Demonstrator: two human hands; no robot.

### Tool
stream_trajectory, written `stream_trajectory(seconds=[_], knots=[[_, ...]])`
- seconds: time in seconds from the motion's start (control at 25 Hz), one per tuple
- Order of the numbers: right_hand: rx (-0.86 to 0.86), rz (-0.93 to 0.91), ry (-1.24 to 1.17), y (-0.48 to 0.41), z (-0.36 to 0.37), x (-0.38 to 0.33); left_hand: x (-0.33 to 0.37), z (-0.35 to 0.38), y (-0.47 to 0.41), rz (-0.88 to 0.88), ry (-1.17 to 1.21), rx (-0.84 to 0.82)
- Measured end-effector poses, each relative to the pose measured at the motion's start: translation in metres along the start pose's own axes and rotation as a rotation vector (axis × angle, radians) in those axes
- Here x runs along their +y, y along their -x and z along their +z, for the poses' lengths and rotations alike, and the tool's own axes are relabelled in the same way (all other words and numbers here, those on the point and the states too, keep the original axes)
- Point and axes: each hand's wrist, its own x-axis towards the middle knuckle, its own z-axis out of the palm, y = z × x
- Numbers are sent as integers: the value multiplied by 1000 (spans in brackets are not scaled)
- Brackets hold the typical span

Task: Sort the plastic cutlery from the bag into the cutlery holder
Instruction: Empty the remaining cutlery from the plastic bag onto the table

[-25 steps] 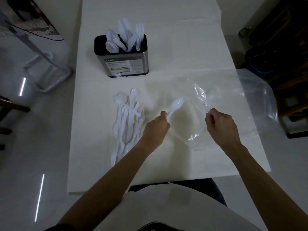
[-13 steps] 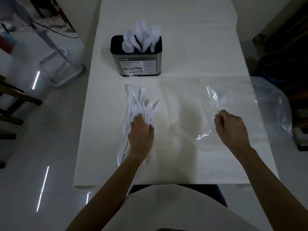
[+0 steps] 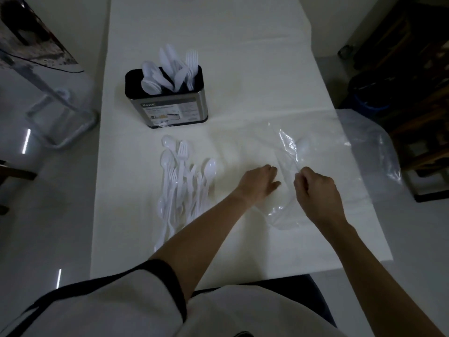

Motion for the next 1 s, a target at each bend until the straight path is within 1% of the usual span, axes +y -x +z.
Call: stream_trajectory(seconds=[0.08,0.28,0.4,0.48,0.56,0.64,0.84,1.0], knots=[[11,15,-1,1,-1,3,12,0,-13,-26,0,-12],[19,42,17,2,-4,10,28,9,-32,-29,-210,25],[18,38,24,-2,-5,11,26,15,-34,26,-369,22],[19,31,19,-3,-7,9,23,14,-32,74,-422,-9],[27,19,15,-5,-9,7,18,8,-30,65,-352,-30],[32,9,12,-6,-8,8,9,-2,-16,6,-247,-13],[-4,-5,5,-7,4,2,-30,-12,66,-171,-70,148],[-50,-17,-17,-8,17,-13,-60,-2,132,-390,87,267]])
